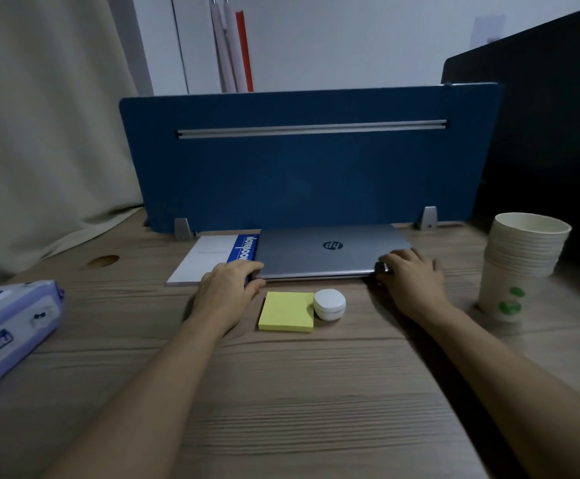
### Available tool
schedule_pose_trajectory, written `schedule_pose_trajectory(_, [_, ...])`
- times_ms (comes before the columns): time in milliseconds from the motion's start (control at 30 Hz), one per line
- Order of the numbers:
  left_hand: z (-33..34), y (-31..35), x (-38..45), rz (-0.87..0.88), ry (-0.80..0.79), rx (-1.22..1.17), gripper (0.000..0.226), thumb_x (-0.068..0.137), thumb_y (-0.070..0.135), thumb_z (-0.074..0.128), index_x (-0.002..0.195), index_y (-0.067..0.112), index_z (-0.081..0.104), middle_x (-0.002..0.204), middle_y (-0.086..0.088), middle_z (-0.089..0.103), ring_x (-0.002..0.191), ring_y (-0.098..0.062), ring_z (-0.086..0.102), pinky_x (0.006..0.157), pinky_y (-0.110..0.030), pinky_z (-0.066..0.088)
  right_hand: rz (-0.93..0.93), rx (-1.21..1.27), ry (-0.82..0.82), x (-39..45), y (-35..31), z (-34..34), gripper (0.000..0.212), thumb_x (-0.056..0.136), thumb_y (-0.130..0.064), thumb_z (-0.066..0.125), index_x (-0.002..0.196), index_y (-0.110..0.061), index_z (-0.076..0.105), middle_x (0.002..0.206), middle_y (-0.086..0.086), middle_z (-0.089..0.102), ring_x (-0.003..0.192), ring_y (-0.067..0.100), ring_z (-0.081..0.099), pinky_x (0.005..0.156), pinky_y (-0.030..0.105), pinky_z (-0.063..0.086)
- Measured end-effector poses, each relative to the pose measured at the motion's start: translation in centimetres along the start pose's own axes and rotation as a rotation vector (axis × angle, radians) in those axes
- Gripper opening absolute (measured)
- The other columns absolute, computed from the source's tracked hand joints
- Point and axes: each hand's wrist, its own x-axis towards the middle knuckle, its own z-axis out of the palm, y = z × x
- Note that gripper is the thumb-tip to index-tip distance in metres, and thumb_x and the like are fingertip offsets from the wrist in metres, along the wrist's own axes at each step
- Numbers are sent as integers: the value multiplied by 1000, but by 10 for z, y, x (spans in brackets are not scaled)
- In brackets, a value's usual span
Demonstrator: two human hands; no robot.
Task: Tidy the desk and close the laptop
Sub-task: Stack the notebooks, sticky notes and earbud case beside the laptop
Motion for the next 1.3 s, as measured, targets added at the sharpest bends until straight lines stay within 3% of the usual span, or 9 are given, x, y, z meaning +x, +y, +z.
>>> schedule_pose_trajectory(200, [-16,8,-31,-32,-105,-377,37,93,50,55,129,39,56,123,19,57,121,-7,50,94,-32,48,-121,214,15,-30,-19,-15,30,95,-25,56,123,-16,64,127,6,61,118,27,50,101,38,40])
schedule_pose_trajectory(300, [-24,18,-46,-120,-315,-562,69,75,75,58,137,49,42,139,18,49,131,-11,46,105,-38,42,-117,408,-84,-51,-35,-24,30,96,-25,56,125,-16,61,125,5,63,113,20,57,92,27,42])
schedule_pose_trajectory(433, [-25,28,-54,-50,-472,-167,101,65,82,62,150,47,19,157,0,31,143,-25,29,114,-49,30,-154,620,-262,-76,-66,-31,45,93,-27,62,136,-22,50,135,0,54,116,13,54,94,26,45])
schedule_pose_trajectory(567, [-32,26,-58,-56,-411,-140,90,76,64,66,151,39,22,156,0,32,143,-24,25,113,-50,30,-233,494,-229,-83,-83,-25,49,87,-17,68,133,-20,52,134,2,52,102,16,58,89,23,43])
schedule_pose_trajectory(700, [-42,10,-65,-86,-335,-189,89,71,56,75,147,33,35,147,5,42,134,-18,38,107,-45,40,-196,498,-181,-82,-87,-20,37,85,-30,70,118,-27,55,117,-3,59,86,12,55,71,25,40])
schedule_pose_trajectory(900, [-62,-35,-64,-222,-30,-348,60,72,38,83,124,38,54,108,15,56,90,4,55,66,-13,41,-271,508,-147,-70,-99,-6,25,87,-41,65,106,-33,52,108,-11,52,82,1,50,66,16,36])
schedule_pose_trajectory(1067, [-62,-59,-53,-261,89,-490,37,85,22,72,118,34,59,104,15,64,98,-6,63,71,-21,52,-326,540,-57,-56,-108,4,22,87,-33,66,102,-34,51,103,-10,51,89,10,48,74,21,36])
schedule_pose_trajectory(1167, [-58,-59,-48,-286,-59,-513,58,80,41,75,131,38,49,116,21,55,102,-5,57,69,-27,53,-320,562,-40,-44,-121,13,26,87,-28,68,108,-29,53,109,-6,53,94,12,48,78,23,39])
schedule_pose_trajectory(1300, [-58,-50,-44,-266,-334,-421,110,57,62,83,147,42,24,140,8,48,129,-17,45,102,-45,45,-327,576,-45,-31,-136,20,27,87,-27,68,110,-24,55,114,-2,56,96,15,51,80,27,44])
